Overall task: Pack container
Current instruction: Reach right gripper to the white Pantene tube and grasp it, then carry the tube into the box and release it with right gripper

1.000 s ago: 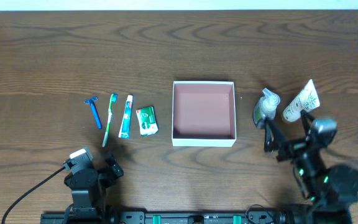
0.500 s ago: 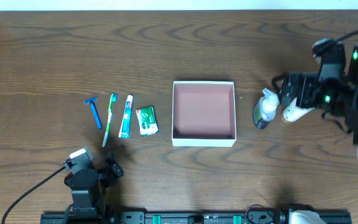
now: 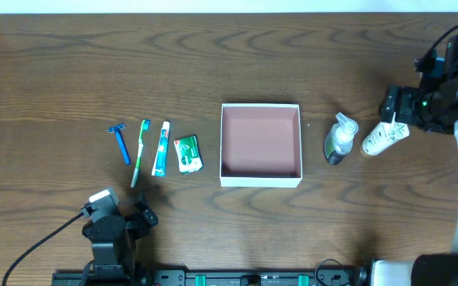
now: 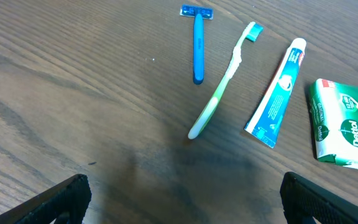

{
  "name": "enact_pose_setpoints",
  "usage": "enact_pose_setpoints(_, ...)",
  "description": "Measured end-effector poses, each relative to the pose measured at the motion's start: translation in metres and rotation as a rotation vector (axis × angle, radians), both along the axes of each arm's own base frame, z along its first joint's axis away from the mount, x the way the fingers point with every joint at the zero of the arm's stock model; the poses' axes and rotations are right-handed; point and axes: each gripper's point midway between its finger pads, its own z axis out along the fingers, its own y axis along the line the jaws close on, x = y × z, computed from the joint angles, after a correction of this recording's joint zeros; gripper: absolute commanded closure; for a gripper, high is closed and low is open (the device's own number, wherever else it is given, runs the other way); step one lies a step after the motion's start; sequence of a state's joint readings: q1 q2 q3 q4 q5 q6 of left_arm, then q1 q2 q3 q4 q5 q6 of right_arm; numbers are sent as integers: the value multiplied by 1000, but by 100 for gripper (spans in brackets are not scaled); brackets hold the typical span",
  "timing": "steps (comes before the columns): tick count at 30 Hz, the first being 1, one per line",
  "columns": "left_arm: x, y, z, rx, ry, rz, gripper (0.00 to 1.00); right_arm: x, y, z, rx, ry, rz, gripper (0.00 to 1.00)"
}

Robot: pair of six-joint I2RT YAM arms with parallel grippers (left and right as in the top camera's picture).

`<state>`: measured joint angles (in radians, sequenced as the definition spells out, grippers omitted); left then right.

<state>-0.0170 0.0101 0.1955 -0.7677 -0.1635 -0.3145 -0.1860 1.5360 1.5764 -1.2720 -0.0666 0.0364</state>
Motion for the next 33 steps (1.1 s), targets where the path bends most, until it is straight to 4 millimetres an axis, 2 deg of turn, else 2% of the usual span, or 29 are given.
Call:
enact_pose_setpoints(8,0,0,0,0,0,0,2,-4,-3,-39,4,126,-4,27)
enact_pose_setpoints(10,0,0,0,0,0,0,2,-6,-3,-45,4,143,-5,33)
enact_pose_setpoints(15,0,0,0,0,0,0,2,-6,-8,-49,-25,146,-4,76)
enact_pose_setpoints(16,0,0,0,0,0,0,2,-5,-9,-49,-33,146,-3,89)
enact_pose_setpoints(18,0,0,0,0,0,0,2,-5,-10,-49,-39,144,-6,99)
enact_pose_setpoints(24,0,0,0,0,0,0,2,-5,-13,-47,-54,137,-11,99)
enact_pose_setpoints(27,0,0,0,0,0,0,2,-3,-14,-34,-63,104,-18,99)
enact_pose_setpoints(29,0,0,0,0,0,0,2,4,-15,-11,-72,31,-29,99)
enact_pose_setpoints(33,0,0,0,0,0,0,2,19,-3,72,-87,-222,-7,99)
